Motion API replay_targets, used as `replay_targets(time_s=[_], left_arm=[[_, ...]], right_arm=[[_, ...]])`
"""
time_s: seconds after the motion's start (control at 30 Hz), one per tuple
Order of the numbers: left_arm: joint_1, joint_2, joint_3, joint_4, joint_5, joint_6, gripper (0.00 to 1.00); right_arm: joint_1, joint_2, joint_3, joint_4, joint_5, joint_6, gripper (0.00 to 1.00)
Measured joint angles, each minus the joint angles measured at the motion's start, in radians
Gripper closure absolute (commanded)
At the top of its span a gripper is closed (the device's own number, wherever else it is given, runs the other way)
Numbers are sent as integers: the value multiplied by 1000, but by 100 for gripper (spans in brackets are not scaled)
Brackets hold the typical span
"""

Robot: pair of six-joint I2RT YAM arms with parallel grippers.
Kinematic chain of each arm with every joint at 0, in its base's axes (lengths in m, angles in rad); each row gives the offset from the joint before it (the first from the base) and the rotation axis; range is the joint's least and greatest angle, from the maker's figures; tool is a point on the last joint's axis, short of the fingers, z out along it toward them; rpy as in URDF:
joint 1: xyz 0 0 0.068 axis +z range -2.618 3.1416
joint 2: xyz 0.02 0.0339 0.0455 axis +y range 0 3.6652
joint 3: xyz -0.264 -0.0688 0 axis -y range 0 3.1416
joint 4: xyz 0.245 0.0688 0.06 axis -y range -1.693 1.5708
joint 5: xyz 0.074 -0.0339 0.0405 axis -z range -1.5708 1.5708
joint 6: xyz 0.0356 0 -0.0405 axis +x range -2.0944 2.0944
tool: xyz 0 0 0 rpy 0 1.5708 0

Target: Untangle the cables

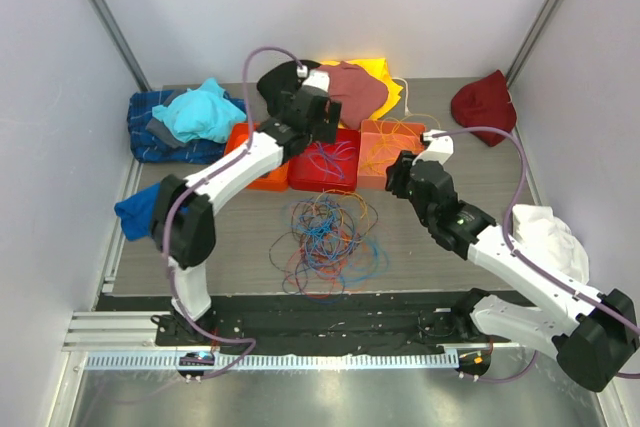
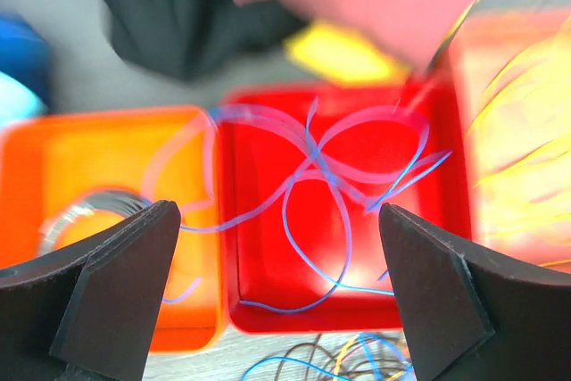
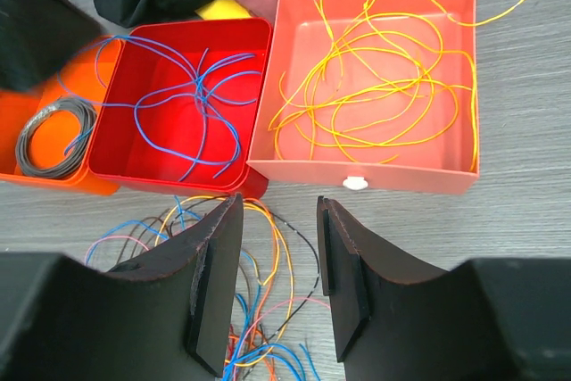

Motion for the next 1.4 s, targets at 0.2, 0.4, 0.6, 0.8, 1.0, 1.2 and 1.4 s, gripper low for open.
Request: replay_targets(time_s=[0.2,0.4,0.6,0.8,1.0,1.2,1.4], left_arm=[[2,-233,-87,87,-57,-9,0],[100,-254,-181,89,-47,-122,92],[280,-235,-432,128,101,-299,11],[298,-278,-556,214,207,-400,0],[303,-287,-560,374,304,-474,9],[338,-198,-561,499,389,-558,28],[355,-82,-552,536,443,-606,52]], right_arm=[[0,4,-2,3,-9,7,54],[0,4,-18,8,-14,8,54],[0,-1,-24,8,-14,8,54],[0,-2,-31,8,-16,8,54],[0,-2,-32,11,-22,11,54],[0,-2,-32,13,-22,11,54],[0,-2,-32,13,-21,11,54]])
